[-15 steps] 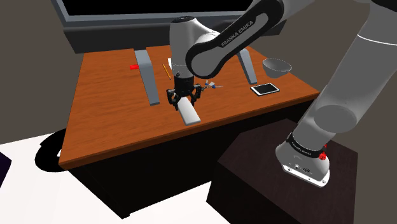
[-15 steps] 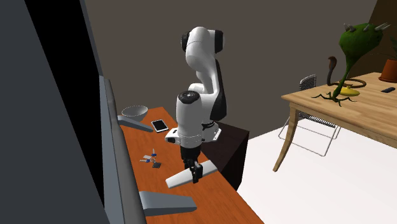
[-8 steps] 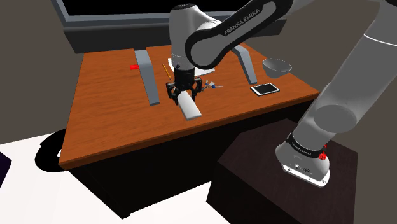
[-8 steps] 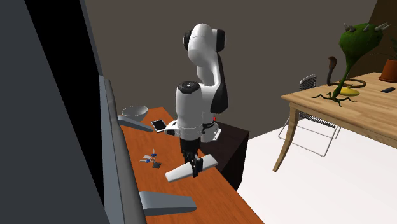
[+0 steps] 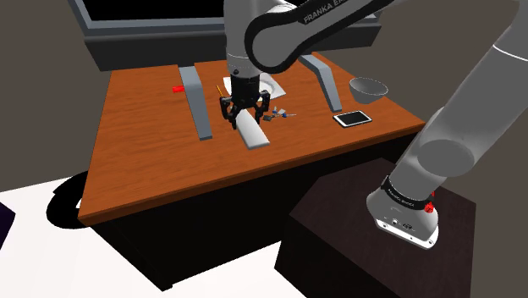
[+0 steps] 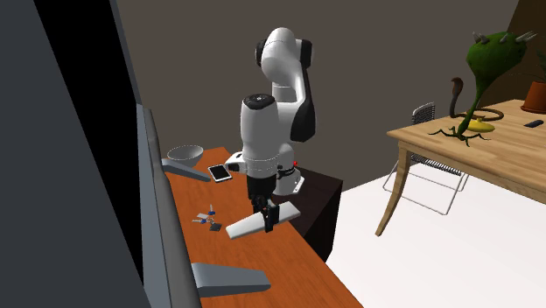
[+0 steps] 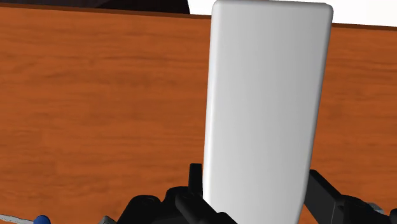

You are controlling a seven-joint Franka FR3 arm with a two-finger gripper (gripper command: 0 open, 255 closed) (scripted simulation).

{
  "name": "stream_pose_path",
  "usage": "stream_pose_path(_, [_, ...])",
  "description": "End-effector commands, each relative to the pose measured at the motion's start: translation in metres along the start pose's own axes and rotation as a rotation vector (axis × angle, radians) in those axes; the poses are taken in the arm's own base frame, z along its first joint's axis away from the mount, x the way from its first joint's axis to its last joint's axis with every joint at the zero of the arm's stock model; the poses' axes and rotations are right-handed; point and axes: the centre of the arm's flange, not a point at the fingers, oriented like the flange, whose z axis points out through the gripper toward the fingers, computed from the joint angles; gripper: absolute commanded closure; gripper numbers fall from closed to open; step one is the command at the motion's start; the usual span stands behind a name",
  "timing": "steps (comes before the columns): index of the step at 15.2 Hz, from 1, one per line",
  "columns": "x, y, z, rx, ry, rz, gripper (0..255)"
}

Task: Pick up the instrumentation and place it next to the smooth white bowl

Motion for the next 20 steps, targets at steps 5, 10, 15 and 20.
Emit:
stream_pose_path(5, [0.001, -0.001, -0.032, 0.000, 0.000, 0.000, 255])
stream_pose_path(10, [0.001, -0.001, -0.059, 0.000, 0.000, 0.000, 255])
stream_pose_path(15, [0.017, 0.035, -0.067, 0.000, 0.000, 0.000, 255])
stream_pose_path(20, [0.045, 0.095, -0.067, 0.000, 0.000, 0.000, 255])
